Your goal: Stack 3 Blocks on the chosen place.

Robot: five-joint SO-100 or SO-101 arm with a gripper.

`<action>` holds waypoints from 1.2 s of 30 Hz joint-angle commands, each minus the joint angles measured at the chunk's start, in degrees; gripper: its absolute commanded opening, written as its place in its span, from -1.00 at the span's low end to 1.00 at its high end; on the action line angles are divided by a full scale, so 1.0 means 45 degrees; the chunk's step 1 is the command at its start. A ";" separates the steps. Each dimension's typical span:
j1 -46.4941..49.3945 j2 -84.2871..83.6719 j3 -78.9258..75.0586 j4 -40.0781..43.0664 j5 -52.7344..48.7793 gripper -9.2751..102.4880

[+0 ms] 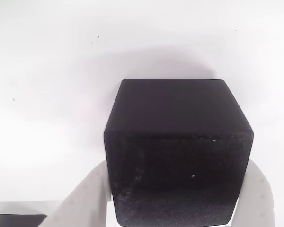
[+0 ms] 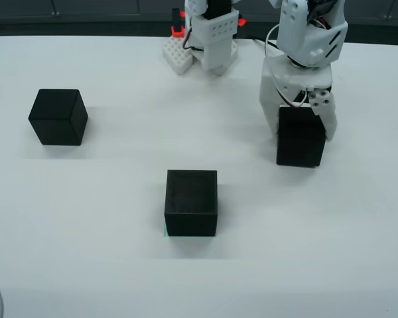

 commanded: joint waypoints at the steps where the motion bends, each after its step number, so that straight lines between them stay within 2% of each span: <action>1: 0.0430 0.0840 -0.0664 0.0586 -0.0254 -0.41; 12: 0.2441 0.2461 -0.1816 0.1699 -0.1914 -0.41; 23: 0.5430 0.4551 -0.2207 0.2441 -0.5098 -0.41; 36: 0.8594 0.2383 -0.4590 0.2246 -0.8516 -0.41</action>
